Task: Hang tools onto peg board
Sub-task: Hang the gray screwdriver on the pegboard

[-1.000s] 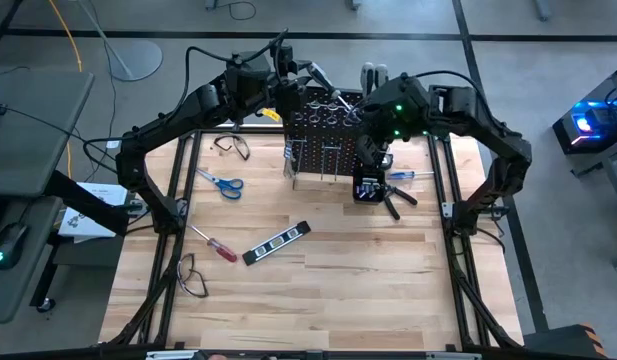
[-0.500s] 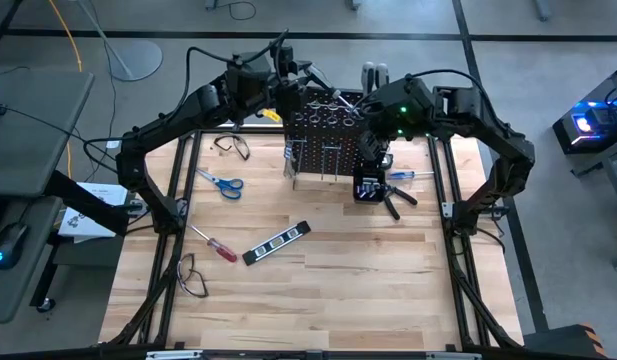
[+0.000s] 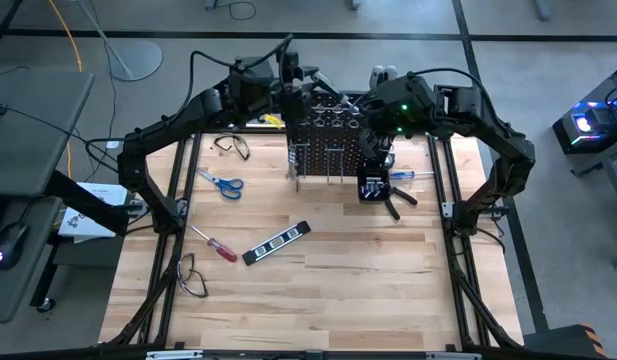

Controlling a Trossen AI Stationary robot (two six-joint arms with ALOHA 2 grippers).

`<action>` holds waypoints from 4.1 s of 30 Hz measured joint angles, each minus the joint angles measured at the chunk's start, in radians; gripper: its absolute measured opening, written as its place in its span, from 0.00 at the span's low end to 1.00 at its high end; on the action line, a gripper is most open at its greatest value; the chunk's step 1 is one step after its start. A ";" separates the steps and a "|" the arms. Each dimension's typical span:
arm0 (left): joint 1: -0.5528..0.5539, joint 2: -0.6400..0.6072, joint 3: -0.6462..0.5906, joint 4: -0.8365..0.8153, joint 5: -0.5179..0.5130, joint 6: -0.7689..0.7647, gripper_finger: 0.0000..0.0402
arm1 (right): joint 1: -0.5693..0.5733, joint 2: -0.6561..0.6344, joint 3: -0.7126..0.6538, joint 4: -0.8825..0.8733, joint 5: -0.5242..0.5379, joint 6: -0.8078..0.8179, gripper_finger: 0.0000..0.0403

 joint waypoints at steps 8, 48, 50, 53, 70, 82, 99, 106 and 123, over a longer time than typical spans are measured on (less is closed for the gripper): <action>-0.023 0.001 0.001 0.025 0.001 0.087 0.39 | 0.000 0.000 0.000 0.014 -0.003 0.000 0.00; -0.047 -0.037 -0.002 0.094 -0.233 0.017 0.00 | 0.059 -0.034 0.000 0.190 -0.140 -0.122 0.00; -0.047 -0.050 -0.002 0.089 -0.245 -0.021 0.00 | 0.077 -0.047 0.000 0.181 -0.139 -0.132 0.00; -0.048 -0.074 0.000 0.078 -0.247 -0.089 0.00 | 0.104 -0.069 0.000 0.153 -0.134 -0.135 0.00; -0.089 -0.243 0.001 -0.296 0.189 -1.074 0.00 | 0.226 -0.053 0.000 -0.059 0.299 -0.340 0.55; -0.277 -0.244 0.001 -0.315 0.092 -1.230 0.00 | 0.225 -0.037 -0.003 -0.195 0.348 -0.237 0.43; -0.402 -0.244 0.001 -0.312 -0.021 -1.342 0.00 | 0.166 0.031 -0.004 -0.218 0.341 -0.268 0.25; -0.428 -0.245 0.001 -0.312 -0.043 -1.342 0.00 | 0.162 0.027 -0.004 -0.237 0.352 -0.234 0.22; -0.417 -0.246 0.001 -0.313 -0.138 -1.305 0.00 | 0.176 0.016 -0.003 -0.244 0.315 -0.264 0.01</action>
